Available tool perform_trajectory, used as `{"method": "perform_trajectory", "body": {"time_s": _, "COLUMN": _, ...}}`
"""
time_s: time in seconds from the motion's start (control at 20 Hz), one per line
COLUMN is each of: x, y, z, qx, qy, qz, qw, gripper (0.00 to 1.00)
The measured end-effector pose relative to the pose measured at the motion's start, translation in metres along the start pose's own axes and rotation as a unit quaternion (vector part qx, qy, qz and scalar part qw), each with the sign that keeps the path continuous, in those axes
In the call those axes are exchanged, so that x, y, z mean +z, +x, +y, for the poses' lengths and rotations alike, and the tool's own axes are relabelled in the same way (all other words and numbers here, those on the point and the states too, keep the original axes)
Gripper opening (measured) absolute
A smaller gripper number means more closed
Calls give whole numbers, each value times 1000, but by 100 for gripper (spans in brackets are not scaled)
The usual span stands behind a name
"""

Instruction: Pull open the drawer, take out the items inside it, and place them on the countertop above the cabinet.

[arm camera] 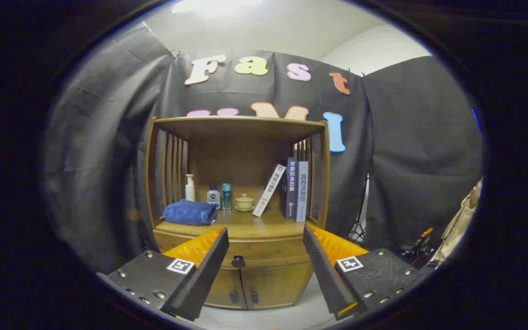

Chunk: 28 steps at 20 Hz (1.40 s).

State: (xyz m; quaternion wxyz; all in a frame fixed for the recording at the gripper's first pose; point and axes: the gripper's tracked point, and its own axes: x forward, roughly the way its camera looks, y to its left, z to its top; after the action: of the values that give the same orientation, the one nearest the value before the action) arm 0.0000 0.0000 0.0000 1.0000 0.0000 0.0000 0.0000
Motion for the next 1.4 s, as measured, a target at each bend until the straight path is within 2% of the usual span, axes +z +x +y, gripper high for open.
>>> {"method": "perform_trajectory", "body": {"time_s": 0.2, "x": -7, "y": 0, "z": 3, "qx": 4, "qy": -5, "qz": 5, "qw": 1000, "gripper": 97}}
{"method": "perform_trajectory", "body": {"time_s": 0.4, "x": -10, "y": -1, "z": -2, "qx": -9, "qy": -23, "qz": -1, "qw": 1000, "gripper": 97}}
{"method": "perform_trajectory", "body": {"time_s": 0.9, "x": -15, "y": 8, "z": -7, "qx": -18, "qy": -14, "qz": -17, "qw": 1000, "gripper": 97}}
{"method": "perform_trajectory", "body": {"time_s": 1.4, "x": -55, "y": 74, "z": 1, "qx": 6, "qy": 15, "qz": -15, "qw": 1000, "gripper": 97}}
